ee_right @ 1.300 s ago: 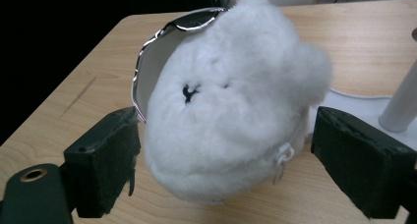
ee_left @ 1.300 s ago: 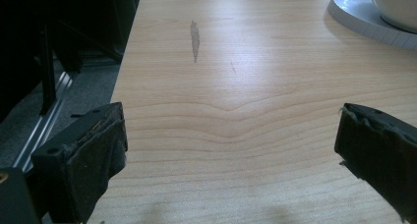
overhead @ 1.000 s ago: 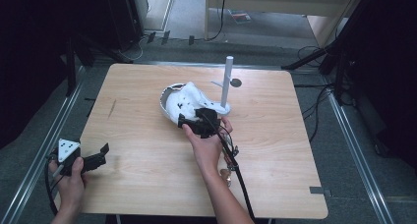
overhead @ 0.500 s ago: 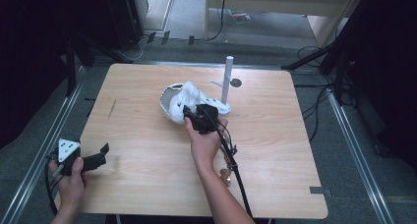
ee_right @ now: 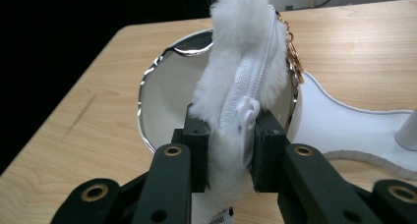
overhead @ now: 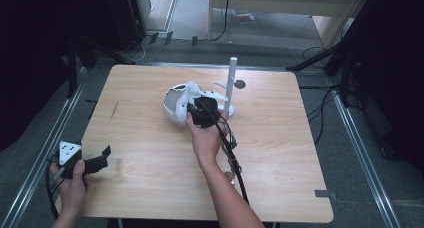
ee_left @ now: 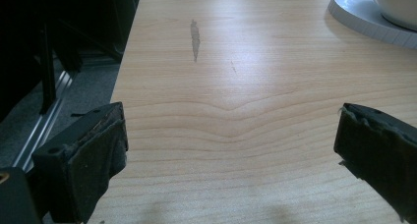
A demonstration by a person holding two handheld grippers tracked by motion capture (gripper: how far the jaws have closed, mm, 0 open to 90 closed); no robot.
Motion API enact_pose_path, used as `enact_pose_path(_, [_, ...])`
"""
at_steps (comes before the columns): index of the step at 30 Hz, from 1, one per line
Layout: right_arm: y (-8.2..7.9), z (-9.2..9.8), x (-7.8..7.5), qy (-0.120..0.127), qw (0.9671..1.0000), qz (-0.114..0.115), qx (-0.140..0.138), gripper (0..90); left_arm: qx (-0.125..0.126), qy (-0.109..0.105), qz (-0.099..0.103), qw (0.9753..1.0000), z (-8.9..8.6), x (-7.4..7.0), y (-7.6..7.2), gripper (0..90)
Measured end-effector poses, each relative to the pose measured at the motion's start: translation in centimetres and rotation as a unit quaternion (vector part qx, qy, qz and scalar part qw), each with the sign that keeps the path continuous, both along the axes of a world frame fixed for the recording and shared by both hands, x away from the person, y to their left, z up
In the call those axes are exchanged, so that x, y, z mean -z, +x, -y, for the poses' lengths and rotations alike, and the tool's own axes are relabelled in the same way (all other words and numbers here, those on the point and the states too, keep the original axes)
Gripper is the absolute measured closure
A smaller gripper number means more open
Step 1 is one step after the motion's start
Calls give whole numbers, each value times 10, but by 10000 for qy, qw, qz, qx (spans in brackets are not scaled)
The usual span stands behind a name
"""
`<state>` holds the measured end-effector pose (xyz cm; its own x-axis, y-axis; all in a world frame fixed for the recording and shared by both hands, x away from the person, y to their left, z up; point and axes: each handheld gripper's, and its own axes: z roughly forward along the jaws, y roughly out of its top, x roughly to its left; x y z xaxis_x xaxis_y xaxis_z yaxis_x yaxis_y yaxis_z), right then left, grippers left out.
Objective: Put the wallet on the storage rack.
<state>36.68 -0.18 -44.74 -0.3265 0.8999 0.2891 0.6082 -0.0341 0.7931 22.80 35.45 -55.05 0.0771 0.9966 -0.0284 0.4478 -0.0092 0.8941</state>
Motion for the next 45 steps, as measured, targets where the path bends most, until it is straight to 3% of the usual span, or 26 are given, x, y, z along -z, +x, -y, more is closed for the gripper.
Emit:
enact_pose_path(4, [3, -6, -1, -405, 9991, -156, -33, 763, -6, 5, -5, 10000, 0, 0, 0, 3])
enact_pose_path(6, [3, -7, -2, -409, 9990, -168, -72, 758, -3, 5, -8, 10000, 0, 0, 0, 4])
enact_pose_path(15, [3, -6, -1, -341, 9989, -74, -307, 742, 18, 8, -30, 10000, 1, 0, 0, 3])
enact_pose_path(17, [2, -6, -3, -225, 9990, 112, -376, 656, 15, 1, -31, 10000, 0, 0, 0, 3])
enact_pose_path(18, [3, -5, -4, -175, 9990, 211, -362, 582, 16, 0, -28, 10000, 0, 0, 0, 4])
enact_pose_path(21, [4, -5, -5, -35, 9989, 311, -351, 548, 13, -2, -23, 10000, 0, 0, 0, 3])
enact_pose_path(25, [10, -6, -3, -59, 9987, 475, -175, 482, 13, -22, -25, 10000, 0, 0, 0, 4])
enact_pose_path(27, [16, -1, -1, 171, 9989, 432, 49, 474, 13, -25, -18, 10000, 0, 0, 0, 4])
enact_pose_path(34, [26, 1, 4, 117, 9994, 327, -9, 584, 27, -25, -30, 10000, 0, 0, 0, 3])
enact_pose_path(36, [29, -1, 5, -20, 9992, 397, -13, 598, 27, -19, -35, 10000, 0, 0, 0, 4])
enact_pose_path(38, [31, -5, 5, -319, 9980, 537, -49, 639, 24, -10, -30, 10000, 0, 0, 0, 3])
enact_pose_path(42, [29, -7, 6, -548, 9969, 564, -18, 717, 24, -13, -41, 10000, 0, 0, 0, 4])
enact_pose_path(43, [29, -9, 7, -737, 9957, 551, -110, 760, 25, -15, -42, 10000, 0, 0, 0, 4])
enact_pose_path(45, [29, -10, 7, -839, 9948, 561, -137, 768, 25, -16, -43, 10000, 0, 0, 0, 4])
